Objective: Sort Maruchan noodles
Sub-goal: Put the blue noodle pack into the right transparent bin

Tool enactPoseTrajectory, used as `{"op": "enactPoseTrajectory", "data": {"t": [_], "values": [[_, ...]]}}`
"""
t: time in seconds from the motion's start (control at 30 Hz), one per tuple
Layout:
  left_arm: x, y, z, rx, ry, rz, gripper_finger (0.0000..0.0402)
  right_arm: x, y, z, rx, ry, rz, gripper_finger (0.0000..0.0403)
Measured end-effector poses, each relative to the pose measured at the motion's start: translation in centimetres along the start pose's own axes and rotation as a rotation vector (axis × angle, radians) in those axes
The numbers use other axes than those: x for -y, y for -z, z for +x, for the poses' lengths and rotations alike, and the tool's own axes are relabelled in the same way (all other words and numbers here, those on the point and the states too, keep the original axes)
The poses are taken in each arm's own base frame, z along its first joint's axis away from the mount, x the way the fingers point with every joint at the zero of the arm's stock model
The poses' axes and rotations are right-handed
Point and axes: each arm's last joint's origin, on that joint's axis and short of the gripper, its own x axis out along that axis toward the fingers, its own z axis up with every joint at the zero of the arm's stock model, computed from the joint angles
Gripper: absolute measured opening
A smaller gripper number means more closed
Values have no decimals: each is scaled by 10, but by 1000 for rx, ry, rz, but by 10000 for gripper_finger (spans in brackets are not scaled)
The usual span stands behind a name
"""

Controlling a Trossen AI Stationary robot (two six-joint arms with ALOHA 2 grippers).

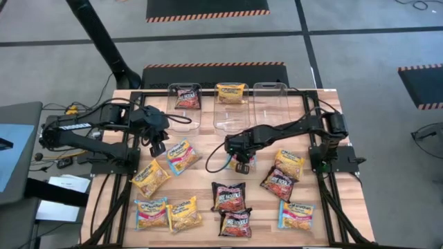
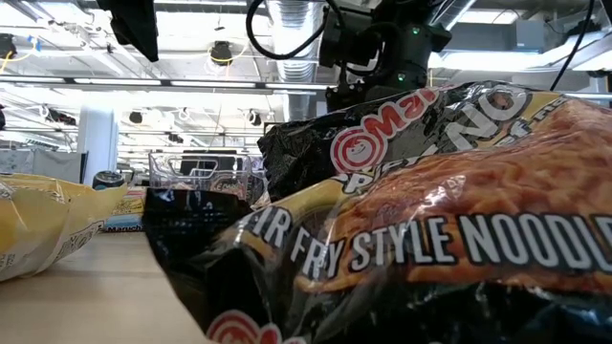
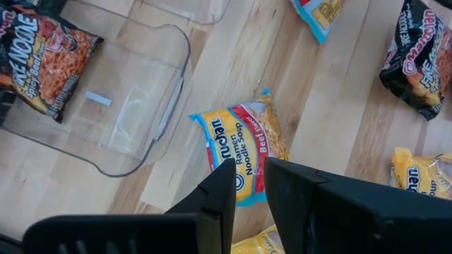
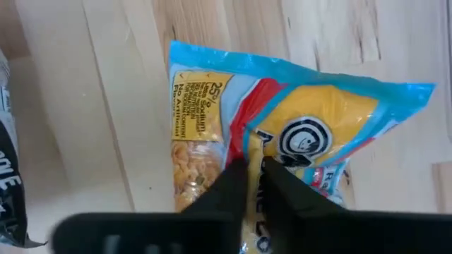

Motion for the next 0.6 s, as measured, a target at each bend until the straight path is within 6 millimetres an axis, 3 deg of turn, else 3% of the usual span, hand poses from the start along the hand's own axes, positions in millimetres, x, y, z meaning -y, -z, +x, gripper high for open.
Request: {"op": "enactPoseTrajectory", "data": {"t": [0.13,0.6], "values": [[0,0,0,0,0,0,61,-3,-1,-2,-10,-17,-2,9],[0,0,0,0,0,0,61,-31,-18,-37,-9,-54,-55,3]]}}
